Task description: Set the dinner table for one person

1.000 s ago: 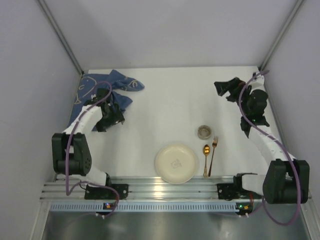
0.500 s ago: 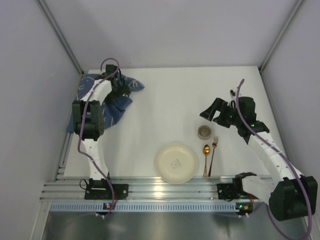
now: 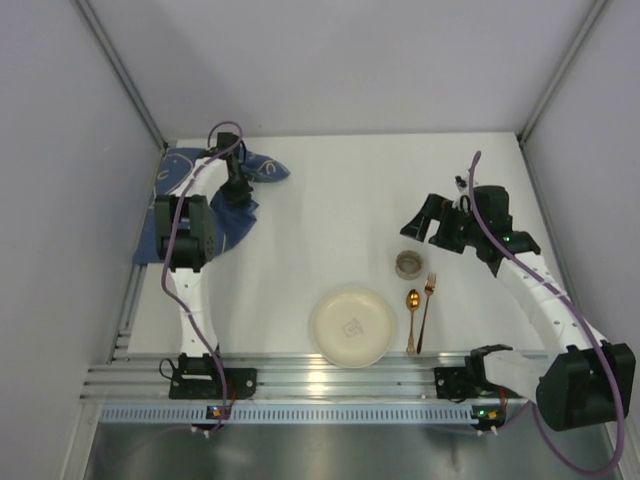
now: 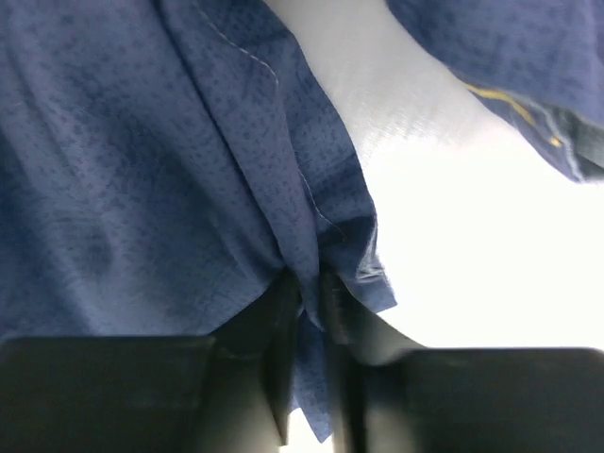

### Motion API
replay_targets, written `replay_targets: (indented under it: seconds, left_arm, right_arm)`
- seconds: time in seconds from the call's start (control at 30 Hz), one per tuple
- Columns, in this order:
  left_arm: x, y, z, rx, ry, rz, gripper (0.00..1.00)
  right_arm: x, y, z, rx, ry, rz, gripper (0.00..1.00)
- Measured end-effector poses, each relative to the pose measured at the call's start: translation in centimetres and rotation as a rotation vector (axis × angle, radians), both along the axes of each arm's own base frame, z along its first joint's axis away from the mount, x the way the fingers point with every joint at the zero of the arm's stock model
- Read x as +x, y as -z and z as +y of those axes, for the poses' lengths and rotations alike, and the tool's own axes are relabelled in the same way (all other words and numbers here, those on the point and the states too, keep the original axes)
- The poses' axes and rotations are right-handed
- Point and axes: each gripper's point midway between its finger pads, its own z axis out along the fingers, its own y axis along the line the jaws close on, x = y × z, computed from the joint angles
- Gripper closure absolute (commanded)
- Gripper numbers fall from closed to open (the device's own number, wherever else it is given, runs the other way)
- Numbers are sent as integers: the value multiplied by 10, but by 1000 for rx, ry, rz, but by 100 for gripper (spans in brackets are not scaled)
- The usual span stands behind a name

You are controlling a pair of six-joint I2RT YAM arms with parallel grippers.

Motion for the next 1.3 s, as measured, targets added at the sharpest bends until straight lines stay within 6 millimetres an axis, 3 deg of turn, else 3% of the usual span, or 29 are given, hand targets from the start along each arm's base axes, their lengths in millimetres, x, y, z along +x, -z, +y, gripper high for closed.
replay_targets:
  seconds: [0.07, 0.23, 0.47, 0.6, 0.73, 0.77, 0.8, 0.87, 0.93, 1.03, 1.17, 1.3]
  left_arm:
    - [0, 0, -4, -24, 12, 1, 100]
    - [-6, 1, -16, -86, 62, -18, 100]
    - [-36, -5, -43, -113, 182, 15, 100]
    - [-44, -31, -86, -95, 332, -30, 100]
    - [-69, -73, -170, -90, 545, -113, 100]
    - [-76, -79, -189, -92, 591, -127, 97]
    - [-82, -85, -208, -97, 633, -142, 74]
    - [-100, -95, -250, -115, 730, -161, 2]
    - [-116, -100, -277, -142, 774, -160, 1]
    - [-127, -105, -290, -168, 777, -158, 1]
    - [-123, -126, -280, -175, 698, -194, 2]
    - [-119, -178, -261, -153, 624, -300, 2]
  right_arm:
    - [-1, 0, 0, 0, -2, 3, 0]
    - [-4, 3, 0, -2, -4, 19, 0]
    - [-9, 4, 1, -3, -6, 36, 0]
    - [-9, 1, 0, -5, 5, 26, 0]
    - [-8, 0, -4, -17, 22, 16, 0]
    - [-8, 0, -4, -21, 26, 17, 0]
    - [-8, 1, -5, -24, 30, 18, 0]
    - [-8, 2, -7, -29, 36, 23, 0]
    - [-8, 3, -8, -34, 41, 25, 0]
    - [-7, 4, -8, -38, 45, 29, 0]
    - [-2, 7, -8, -46, 49, 55, 0]
    - [12, 9, -6, -53, 51, 82, 0]
